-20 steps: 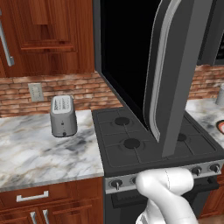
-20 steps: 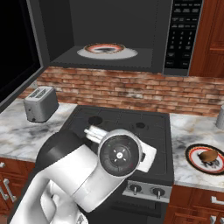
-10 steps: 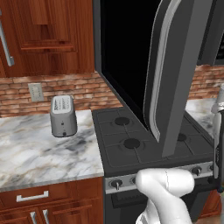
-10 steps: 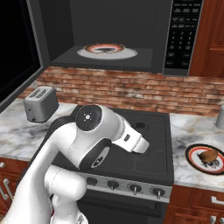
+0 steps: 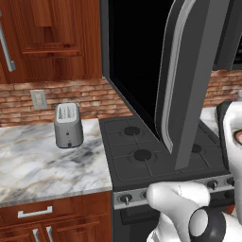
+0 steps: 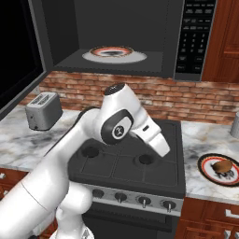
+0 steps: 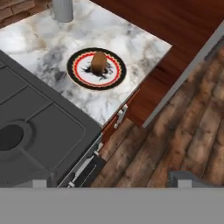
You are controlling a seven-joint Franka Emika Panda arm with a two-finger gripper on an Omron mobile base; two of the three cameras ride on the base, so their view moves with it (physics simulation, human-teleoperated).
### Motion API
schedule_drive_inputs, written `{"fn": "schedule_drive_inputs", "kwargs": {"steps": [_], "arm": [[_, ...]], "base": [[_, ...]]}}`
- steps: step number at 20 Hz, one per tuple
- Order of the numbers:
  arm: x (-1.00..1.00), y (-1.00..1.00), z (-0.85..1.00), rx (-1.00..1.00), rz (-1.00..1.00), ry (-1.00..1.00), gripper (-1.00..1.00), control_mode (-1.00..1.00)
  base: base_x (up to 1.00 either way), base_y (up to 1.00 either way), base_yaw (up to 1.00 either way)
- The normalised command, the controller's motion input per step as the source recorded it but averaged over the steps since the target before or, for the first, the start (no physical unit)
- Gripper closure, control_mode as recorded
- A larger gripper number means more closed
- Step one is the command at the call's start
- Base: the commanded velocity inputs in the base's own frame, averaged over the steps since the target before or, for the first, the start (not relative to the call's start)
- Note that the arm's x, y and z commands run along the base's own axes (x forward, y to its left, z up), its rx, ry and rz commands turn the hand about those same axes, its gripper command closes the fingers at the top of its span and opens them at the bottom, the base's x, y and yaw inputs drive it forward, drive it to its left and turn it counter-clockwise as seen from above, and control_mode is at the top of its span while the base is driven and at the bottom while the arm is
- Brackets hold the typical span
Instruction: Pick the potato from the counter and place it in the microwave. Then turn on the microwave.
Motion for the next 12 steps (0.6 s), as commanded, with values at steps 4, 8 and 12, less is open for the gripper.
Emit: {"fn": "schedule_drive_inputs", "kwargs": {"steps": [4,8,12], "arm": [[0.04,-0.53,-0.4,0.03,-0.25,0.34,-1.0,-1.0],[0.0,-0.35,-0.56,0.15,-0.05,0.09,-1.0,-1.0],[0.0,-0.31,-0.6,0.23,0.0,-0.01,-1.0,-1.0]], "base": [[0.0,0.0,0.0],[0.0,0.0,0.0],[0.0,0.0,0.0]]}}
